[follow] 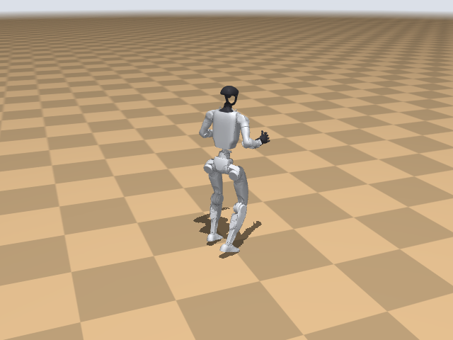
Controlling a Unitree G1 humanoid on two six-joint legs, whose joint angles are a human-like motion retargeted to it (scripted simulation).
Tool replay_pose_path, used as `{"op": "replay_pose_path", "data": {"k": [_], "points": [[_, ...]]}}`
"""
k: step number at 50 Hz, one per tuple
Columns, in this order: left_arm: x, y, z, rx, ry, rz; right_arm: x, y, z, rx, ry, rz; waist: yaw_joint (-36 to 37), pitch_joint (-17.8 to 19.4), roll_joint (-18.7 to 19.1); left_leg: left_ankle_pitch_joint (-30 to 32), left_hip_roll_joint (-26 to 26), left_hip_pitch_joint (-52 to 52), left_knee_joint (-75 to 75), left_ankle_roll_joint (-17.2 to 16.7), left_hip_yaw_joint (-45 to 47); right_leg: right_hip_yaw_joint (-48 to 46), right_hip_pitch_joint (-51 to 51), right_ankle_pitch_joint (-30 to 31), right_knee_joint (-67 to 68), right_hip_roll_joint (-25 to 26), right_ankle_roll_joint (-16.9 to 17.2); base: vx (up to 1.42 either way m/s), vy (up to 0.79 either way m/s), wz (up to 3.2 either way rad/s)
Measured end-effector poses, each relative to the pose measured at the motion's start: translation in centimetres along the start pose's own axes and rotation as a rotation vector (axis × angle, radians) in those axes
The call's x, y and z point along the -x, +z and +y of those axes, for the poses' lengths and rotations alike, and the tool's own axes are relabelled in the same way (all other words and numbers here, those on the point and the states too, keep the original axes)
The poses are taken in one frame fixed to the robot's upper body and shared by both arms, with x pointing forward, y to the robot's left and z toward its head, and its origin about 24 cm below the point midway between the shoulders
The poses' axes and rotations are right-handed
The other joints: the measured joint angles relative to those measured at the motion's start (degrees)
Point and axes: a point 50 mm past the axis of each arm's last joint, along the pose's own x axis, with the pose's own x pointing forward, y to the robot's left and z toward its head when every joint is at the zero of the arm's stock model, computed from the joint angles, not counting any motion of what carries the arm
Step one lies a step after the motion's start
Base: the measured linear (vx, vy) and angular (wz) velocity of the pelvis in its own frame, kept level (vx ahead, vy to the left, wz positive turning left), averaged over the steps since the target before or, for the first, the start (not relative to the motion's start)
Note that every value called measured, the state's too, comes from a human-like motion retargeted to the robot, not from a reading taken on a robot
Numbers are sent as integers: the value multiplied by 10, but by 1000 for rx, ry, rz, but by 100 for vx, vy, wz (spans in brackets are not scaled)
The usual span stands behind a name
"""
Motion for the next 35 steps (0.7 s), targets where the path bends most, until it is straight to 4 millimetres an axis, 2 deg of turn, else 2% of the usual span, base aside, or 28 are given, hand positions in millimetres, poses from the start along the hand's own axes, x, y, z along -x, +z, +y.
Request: {"op": "replay_pose_path", "data": {"k": [2, 5, 7, 10, 12, 13, 15, 17, 20, 22, 25, 28, 32, 35], "points": [[29, -24, 4, -27, 26, 116, 0, 0, -4, 47, -14, -11, 6, -18, -28, 60, -36, 29, -62, -5, -6, 29, -8, 8, 37, -38, 19, 14, 45, 276], [79, -62, 9, -58, 54, 330, -3, 7, -13, 89, -66, -56, 25, -19, -51, 80, -79, 35, -42, -7, -25, 55, -27, 35, 140, -88, 20, 17, 41, 231], [120, -83, 12, -68, 65, 488, -9, 18, -19, 108, -113, -118, 29, -20, -66, 69, -116, 50, -47, 11, -35, 64, -45, 44, 229, -143, -4, 23, 35, 209], [185, -106, 12, -62, 58, 729, -20, 40, -25, 105, -194, -245, 22, -15, -87, 15, -174, 83, -62, 50, -51, 92, -82, 42, 359, -211, -31, 26, 26, 201], [222, -117, 13, -37, 50, 871, -31, 56, -23, 64, -238, -339, 17, -8, -89, 2, -188, 118, -98, 58, -69, 110, -114, 28, 408, -215, -45, 28, 18, 137], [237, -122, 13, -13, 49, 934, -37, 64, -20, 35, -251, -384, 18, -5, -82, 11, -181, 142, -135, 55, -80, 113, -133, 20, 414, -200, -54, 28, 13, 92], [263, -128, 3, 42, 24, 1046, -45, 77, -14, -20, -255, -452, 18, -5, -73, 38, -176, 167, -168, 38, -96, 107, -164, 0, 405, -174, -66, 26, 7, 89], [280, -132, -9, 99, -16, 1122, -50, 87, -6, -66, -226, -499, 18, -13, -61, 79, -162, 186, -204, 12, -109, 93, -192, -2, 350, -133, -64, 23, 2, 97], [295, -135, -26, 161, -97, 1189, -56, 99, 8, -105, -159, -556, 20, -34, -46, 148, -134, 212, -261, -15, -105, 75, -217, 25, 213, -62, -37, 20, 0, 101], [299, -137, -34, 185, -145, 1209, -57, 105, 15, -119, -115, -589, 26, -52, -37, 155, -113, 224, -289, -16, -95, 68, -219, 58, 107, -15, -14, 17, 0, 94], [297, -136, -44, 195, -206, 1198, -55, 112, 24, -125, -55, -629, 32, -72, -53, 117, -120, 233, -292, 7, -79, 76, -233, 66, 50, -7, 6, 14, 1, 91], [282, -137, -42, 167, -225, 1142, -56, 115, 30, -115, -14, -650, 44, -91, -57, 63, -113, 237, -260, 24, -64, 64, -226, 18, 28, -9, -9, 19, 2, 55], [258, -137, -34, 115, -229, 1047, -59, 109, 34, -91, 18, -625, 51, -92, -55, -1, -94, 220, -150, 21, -46, 47, -200, -39, 17, -9, -16, 16, 2, 41], [245, -136, -30, 88, -228, 999, -60, 99, 36, -74, 37, -574, 48, -85, -46, -41, -66, 196, -51, 16, -21, 24, -183, -51, 10, -6, -15, 5, 2, 31]]}}
